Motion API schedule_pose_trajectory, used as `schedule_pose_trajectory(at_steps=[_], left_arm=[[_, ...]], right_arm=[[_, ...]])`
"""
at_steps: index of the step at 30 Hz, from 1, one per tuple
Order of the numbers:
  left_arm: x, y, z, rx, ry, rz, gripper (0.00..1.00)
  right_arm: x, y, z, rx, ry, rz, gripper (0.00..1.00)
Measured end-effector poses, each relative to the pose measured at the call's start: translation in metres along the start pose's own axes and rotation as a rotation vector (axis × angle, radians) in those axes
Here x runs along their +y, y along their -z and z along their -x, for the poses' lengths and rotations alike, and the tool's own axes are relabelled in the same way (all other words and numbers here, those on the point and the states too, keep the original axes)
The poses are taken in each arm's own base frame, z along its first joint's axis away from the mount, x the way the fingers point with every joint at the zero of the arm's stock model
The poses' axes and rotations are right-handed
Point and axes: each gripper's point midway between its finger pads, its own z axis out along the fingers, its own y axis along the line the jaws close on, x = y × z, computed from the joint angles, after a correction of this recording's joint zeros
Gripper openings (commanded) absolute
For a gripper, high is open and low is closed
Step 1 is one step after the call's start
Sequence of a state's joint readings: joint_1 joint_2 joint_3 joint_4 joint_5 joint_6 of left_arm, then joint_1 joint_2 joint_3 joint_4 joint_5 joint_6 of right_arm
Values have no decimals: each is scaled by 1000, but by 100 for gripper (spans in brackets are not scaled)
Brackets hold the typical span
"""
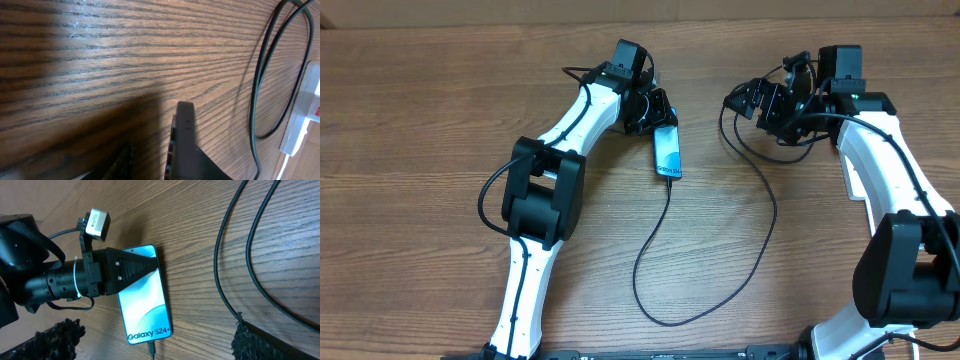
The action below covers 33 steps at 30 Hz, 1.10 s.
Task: Plug charger to phone and switch on socket
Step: 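Open the left gripper and lift it away from the phone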
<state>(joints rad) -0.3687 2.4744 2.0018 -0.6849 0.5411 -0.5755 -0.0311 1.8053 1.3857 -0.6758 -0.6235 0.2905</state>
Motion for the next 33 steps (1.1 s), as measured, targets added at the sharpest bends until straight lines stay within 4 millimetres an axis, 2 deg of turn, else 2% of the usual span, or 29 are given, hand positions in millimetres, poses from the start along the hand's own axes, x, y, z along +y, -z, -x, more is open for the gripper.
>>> schedule_pose_trajectory(at_steps=[13,15,17,18,20,23,26,33], left_arm=[[0,0,-1,3,4,1,36],[0,0,-1,3,4,1,39],[0,0,-1,5,4,-2,46],[-1,0,-1,6,3,-5,54],[-4,1,-1,9,2,-17,63],[-8,3,0,8,2,-30,83],[-14,6,2,3,0,-43,98],[-17,8,3,0,0,-44,100]], right_arm=[[0,0,0,1,-1,0,100],[0,0,0,2,-1,0,100],[0,0,-1,2,-1,0,100],[0,0,-1,2,-1,-1,100],[0,0,-1,2,-1,-1,100],[0,0,-1,4,-3,-2,100],[0,0,-1,5,-2,-1,100],[0,0,-1,5,-1,-1,100]])
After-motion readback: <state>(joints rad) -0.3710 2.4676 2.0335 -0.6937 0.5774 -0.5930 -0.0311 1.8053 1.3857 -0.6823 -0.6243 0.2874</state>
